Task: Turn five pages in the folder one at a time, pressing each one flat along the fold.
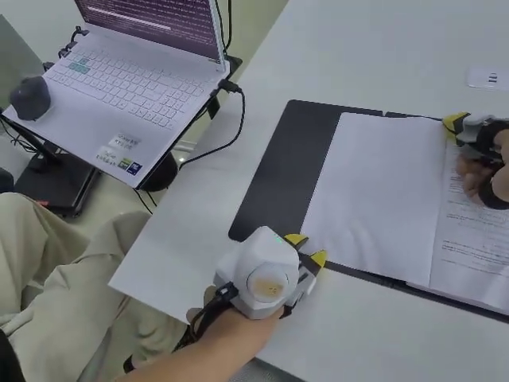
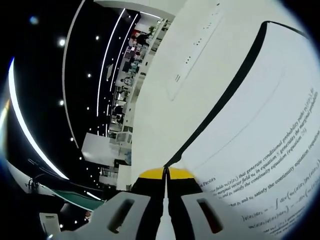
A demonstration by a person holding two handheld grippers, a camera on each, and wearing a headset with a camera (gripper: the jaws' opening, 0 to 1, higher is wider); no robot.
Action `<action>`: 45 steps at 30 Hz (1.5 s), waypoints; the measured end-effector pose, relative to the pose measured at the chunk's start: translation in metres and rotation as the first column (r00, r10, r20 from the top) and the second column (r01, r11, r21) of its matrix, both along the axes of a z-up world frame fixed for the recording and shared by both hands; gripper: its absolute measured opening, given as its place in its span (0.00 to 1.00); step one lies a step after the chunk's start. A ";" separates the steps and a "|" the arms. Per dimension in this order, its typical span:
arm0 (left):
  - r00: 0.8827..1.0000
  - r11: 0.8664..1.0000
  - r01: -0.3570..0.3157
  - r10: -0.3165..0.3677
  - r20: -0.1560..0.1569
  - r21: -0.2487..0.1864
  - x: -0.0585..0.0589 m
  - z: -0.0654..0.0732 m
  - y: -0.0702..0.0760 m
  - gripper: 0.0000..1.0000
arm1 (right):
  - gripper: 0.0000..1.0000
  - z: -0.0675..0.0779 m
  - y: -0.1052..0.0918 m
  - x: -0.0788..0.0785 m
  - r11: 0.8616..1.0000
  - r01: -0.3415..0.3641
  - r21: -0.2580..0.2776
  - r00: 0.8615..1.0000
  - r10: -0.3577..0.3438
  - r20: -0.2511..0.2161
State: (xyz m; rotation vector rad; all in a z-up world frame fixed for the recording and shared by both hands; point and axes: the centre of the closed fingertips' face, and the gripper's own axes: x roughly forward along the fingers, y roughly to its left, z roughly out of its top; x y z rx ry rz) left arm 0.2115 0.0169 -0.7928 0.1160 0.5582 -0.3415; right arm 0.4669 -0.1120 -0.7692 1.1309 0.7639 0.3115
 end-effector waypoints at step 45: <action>1.000 1.000 0.016 -0.016 -0.017 0.015 0.000 0.001 0.000 0.17 | 0.00 0.001 -0.003 -0.116 0.982 -0.158 0.100 0.980 0.168 -0.102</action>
